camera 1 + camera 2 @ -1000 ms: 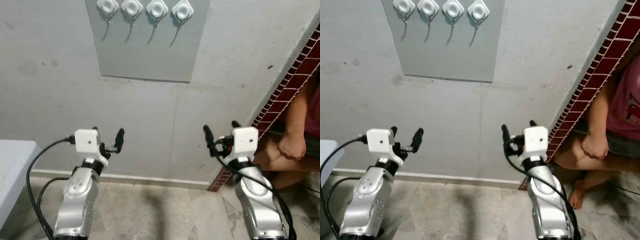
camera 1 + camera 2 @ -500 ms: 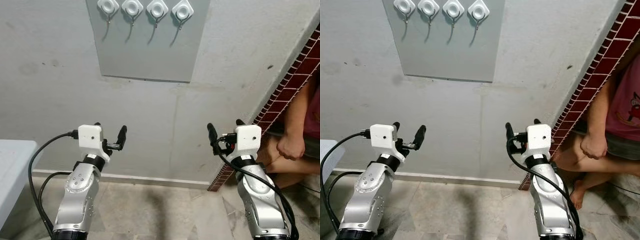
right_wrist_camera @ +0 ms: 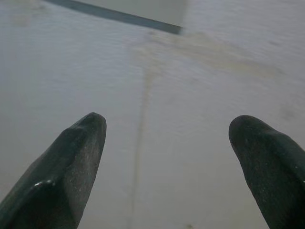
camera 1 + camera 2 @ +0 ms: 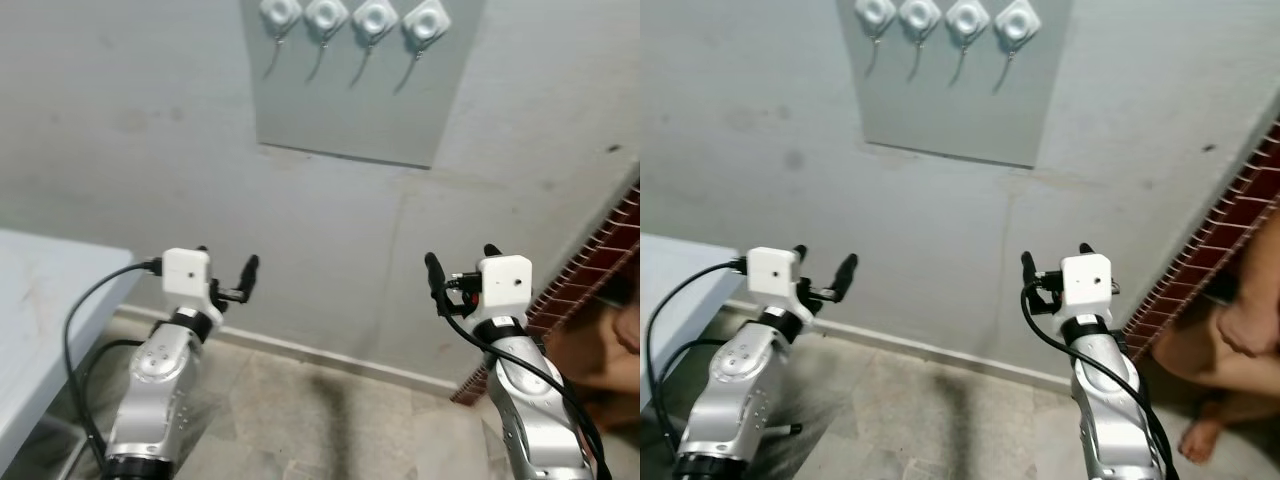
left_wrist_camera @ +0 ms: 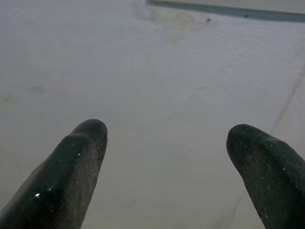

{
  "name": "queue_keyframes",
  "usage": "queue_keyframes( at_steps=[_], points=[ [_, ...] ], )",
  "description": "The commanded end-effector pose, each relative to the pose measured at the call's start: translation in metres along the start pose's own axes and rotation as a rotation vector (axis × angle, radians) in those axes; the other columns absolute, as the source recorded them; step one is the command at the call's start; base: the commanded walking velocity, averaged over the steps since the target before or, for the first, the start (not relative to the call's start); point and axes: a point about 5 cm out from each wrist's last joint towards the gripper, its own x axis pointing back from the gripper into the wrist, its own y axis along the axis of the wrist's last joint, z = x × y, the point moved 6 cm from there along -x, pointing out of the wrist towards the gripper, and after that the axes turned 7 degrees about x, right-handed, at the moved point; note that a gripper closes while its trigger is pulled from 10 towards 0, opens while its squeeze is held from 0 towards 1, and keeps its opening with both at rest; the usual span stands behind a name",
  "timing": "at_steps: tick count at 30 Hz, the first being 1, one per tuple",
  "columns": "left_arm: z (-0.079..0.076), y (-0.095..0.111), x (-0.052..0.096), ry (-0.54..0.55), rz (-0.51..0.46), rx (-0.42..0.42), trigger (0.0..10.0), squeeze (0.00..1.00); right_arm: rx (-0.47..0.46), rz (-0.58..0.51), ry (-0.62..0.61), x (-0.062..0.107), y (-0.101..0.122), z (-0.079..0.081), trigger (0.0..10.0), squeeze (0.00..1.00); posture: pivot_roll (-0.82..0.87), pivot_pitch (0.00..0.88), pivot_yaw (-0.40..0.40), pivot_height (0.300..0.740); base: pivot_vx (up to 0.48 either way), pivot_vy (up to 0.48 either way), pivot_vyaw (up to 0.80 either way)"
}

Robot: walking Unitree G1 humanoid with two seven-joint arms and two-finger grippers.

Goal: Hang keys on a hook

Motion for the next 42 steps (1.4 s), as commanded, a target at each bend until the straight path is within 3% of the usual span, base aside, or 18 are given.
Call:
queue_keyframes(
  at_steps=[1,42],
  points=[
    [0.006,0.004,-0.003,0.005,-0.001,-0.012,10.0,0.0,-0.001,-0.003,0.02,0.0,0.002,0.007,10.0,0.0,-0.06,0.05,0.005,0.74,0.0,0.0,0.8],
    [0.011,-0.001,0.0,0.048,0.015,0.041,10.0,0.0,0.002,-0.005,0.033,-0.01,0.005,0.007,10.0,0.0,-0.04,0.058,-0.008,0.74,0.0,0.0,0.8]
  ],
)
